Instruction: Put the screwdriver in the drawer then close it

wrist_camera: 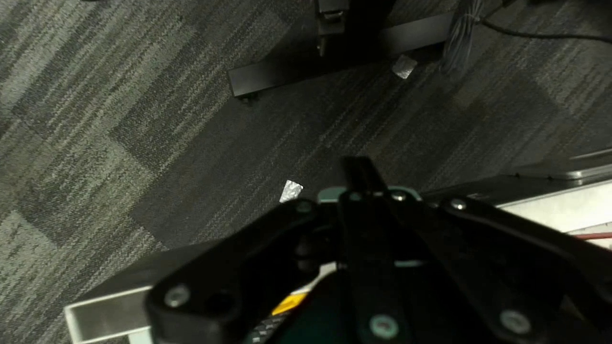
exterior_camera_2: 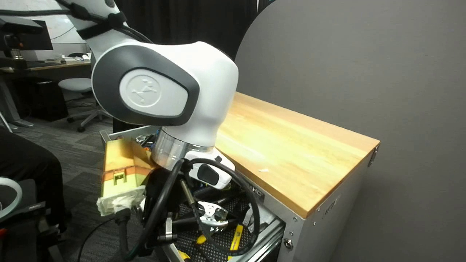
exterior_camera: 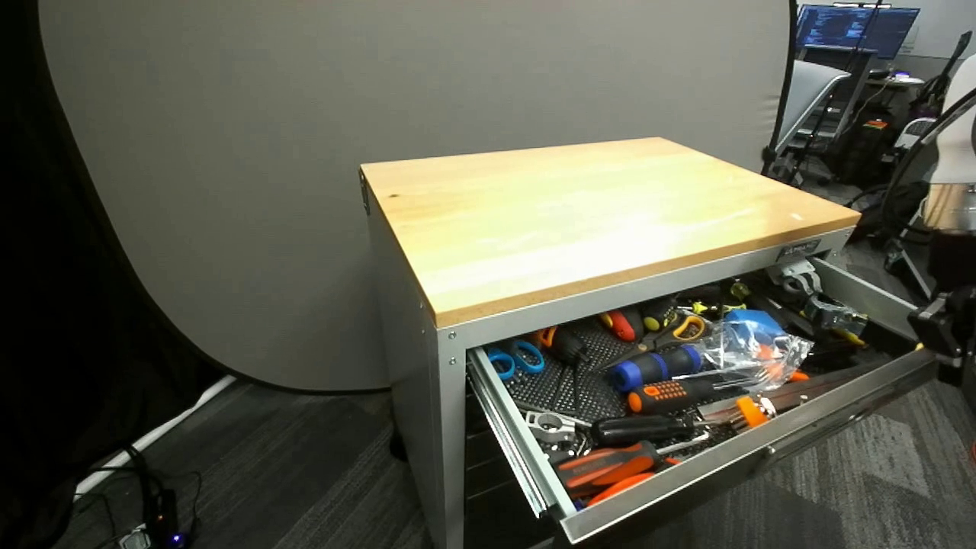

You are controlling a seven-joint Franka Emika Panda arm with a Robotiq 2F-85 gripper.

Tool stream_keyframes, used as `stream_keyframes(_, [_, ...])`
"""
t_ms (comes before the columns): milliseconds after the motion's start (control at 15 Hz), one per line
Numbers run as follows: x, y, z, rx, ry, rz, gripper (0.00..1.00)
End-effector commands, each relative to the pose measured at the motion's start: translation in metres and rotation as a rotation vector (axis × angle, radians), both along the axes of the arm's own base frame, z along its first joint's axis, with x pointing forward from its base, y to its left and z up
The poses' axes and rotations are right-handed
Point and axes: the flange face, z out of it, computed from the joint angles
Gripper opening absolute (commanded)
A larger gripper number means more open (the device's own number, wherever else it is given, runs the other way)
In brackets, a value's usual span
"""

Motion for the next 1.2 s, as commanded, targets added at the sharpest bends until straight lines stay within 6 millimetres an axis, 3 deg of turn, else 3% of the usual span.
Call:
stream_keyframes(0, [0.009,0.02,-0.002,0.023,-0.129,-0.005,0.02])
stream_keyframes(667, [0.047,0.067,0.004,0.075,-0.474,-0.004,0.03])
stream_keyframes(1133, [0.066,0.08,0.019,0.123,-0.7,-0.027,0.03])
